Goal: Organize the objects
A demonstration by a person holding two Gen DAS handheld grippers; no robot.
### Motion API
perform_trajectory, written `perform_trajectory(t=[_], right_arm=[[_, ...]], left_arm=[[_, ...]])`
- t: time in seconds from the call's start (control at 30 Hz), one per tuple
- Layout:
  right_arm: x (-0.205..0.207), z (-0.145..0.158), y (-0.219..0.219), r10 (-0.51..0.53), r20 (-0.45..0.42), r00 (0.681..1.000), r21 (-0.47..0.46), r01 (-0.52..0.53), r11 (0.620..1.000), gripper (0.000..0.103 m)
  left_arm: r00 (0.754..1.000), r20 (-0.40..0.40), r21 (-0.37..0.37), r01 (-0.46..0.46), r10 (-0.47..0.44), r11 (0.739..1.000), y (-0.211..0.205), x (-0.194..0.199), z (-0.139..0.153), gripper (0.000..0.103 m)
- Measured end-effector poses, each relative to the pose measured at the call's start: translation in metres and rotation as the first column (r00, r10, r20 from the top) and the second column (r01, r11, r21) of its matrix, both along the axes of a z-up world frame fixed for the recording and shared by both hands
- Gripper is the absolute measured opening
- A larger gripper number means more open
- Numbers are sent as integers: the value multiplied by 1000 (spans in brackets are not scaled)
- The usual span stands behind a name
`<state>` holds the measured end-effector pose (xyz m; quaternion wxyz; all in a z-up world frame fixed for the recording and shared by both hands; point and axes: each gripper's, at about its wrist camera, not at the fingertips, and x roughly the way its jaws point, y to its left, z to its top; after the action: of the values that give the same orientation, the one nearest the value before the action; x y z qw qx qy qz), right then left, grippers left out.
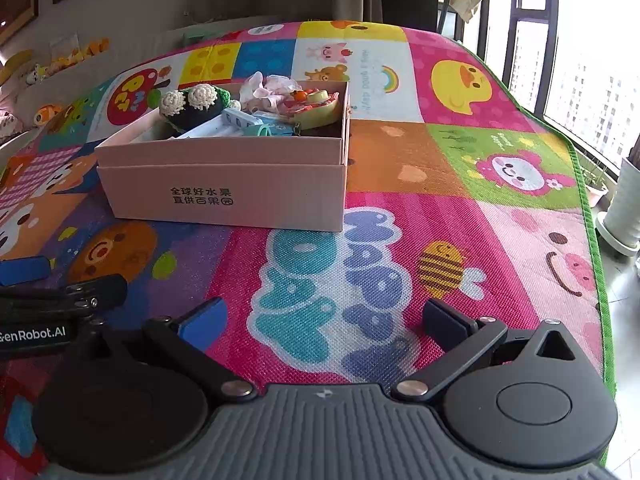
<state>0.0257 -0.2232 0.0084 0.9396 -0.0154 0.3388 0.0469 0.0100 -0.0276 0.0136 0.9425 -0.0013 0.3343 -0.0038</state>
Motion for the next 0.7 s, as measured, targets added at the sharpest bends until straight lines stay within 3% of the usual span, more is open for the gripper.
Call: perform_trajectory(t=[0.7], right_arm=[[0, 0, 2, 0, 0, 1000, -2, 0, 1000, 103]], left_arm=[[1000, -1, 4, -2, 2, 1000, -1, -5, 1, 97]])
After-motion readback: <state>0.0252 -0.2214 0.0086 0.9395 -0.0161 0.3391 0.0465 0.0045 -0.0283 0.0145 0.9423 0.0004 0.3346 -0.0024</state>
